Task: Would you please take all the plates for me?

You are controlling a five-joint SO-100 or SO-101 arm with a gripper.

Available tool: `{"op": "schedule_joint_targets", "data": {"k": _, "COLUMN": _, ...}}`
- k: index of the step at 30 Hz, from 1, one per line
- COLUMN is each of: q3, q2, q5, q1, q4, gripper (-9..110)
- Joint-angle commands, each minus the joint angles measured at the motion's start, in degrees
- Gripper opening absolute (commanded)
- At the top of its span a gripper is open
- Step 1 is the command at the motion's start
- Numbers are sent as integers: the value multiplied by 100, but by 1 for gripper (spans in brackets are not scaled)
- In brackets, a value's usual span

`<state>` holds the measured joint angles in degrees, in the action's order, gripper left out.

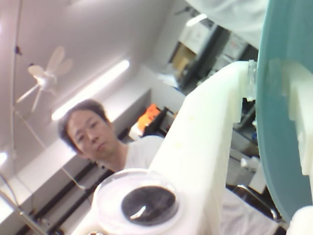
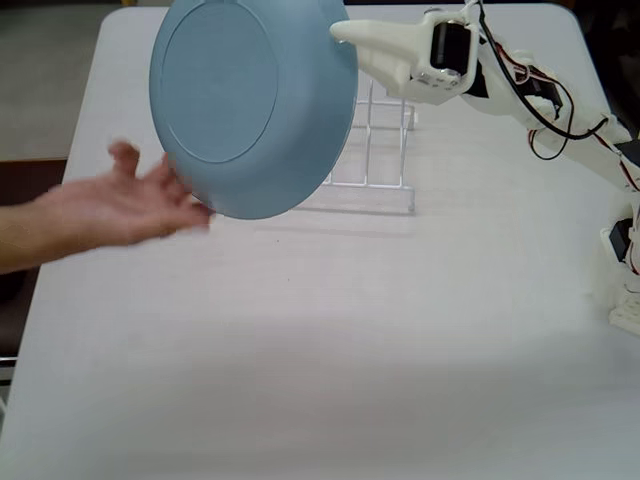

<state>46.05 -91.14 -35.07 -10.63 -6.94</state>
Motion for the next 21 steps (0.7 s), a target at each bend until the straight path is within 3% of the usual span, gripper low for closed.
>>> {"op": "schedule_joint_targets", "data": {"k": 1, "q3": 123, "q2": -554, "q5": 53, "q1": -70, "q4": 308, "gripper": -1}}
{"op": "schedule_joint_targets", "data": {"k": 8, "q3": 642, "q2": -747, "q5": 246, "q1": -18, "q4": 475, "gripper": 0}}
{"op": "schedule_joint_targets", "data": {"k": 13, "q3": 1310, "q2": -1125, "q5": 18, "q1": 167, "q4": 378, "gripper": 33}}
{"op": "schedule_joint_targets", "data": {"k": 21, "q3": 1898, "q2": -1907, "q5": 835, "q1": 378, "q4": -967, "gripper": 40}}
